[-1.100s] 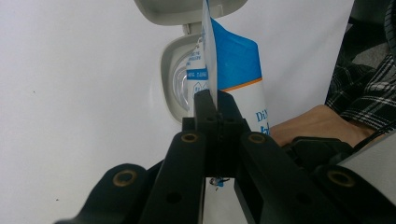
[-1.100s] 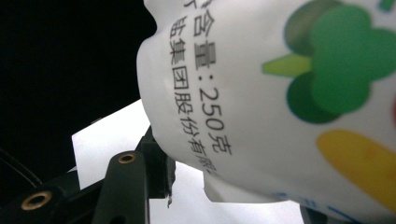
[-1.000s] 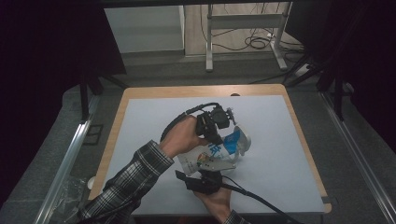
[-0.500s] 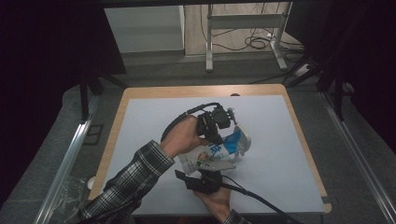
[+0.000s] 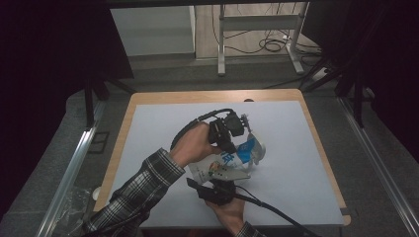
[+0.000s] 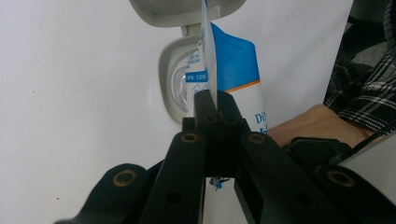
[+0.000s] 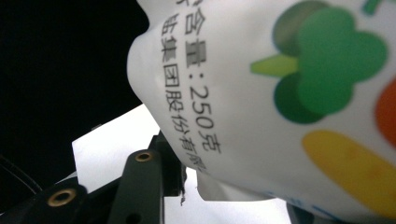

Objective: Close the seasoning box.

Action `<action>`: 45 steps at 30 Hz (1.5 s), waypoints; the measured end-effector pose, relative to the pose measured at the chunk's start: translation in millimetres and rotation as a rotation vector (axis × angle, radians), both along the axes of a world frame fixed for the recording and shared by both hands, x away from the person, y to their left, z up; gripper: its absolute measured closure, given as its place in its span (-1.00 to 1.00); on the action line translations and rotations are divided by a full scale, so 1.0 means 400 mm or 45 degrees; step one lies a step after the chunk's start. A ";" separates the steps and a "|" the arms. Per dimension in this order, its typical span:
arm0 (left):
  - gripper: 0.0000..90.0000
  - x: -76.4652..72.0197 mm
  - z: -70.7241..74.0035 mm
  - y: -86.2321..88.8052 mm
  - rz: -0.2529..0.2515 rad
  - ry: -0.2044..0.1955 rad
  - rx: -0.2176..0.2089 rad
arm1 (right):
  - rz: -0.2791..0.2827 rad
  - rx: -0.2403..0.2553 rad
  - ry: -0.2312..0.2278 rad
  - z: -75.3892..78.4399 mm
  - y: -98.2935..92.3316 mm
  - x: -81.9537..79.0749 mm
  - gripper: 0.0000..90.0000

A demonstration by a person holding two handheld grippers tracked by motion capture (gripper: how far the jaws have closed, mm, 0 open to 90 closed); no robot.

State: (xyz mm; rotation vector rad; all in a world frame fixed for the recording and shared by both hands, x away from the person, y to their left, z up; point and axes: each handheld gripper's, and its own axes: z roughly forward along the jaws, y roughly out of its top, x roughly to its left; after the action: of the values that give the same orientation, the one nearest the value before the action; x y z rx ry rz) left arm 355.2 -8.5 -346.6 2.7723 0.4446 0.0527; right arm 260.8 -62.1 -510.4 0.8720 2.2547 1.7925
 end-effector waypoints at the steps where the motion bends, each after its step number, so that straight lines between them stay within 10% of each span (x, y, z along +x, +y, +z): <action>1: 1.00 0.000 0.000 0.000 -0.004 0.000 0.000 | -0.001 0.001 0.002 0.000 0.000 0.000 0.38; 45: 1.00 0.005 -0.002 -0.011 0.001 0.004 0.003 | -0.002 0.036 -0.004 0.021 -0.008 0.002 0.54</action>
State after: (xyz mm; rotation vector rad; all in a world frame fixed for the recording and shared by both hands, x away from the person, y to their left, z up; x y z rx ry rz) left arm 357.3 -12.9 -347.4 2.7750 0.4462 0.0489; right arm 261.7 -65.3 -501.8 0.8752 2.2313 1.8279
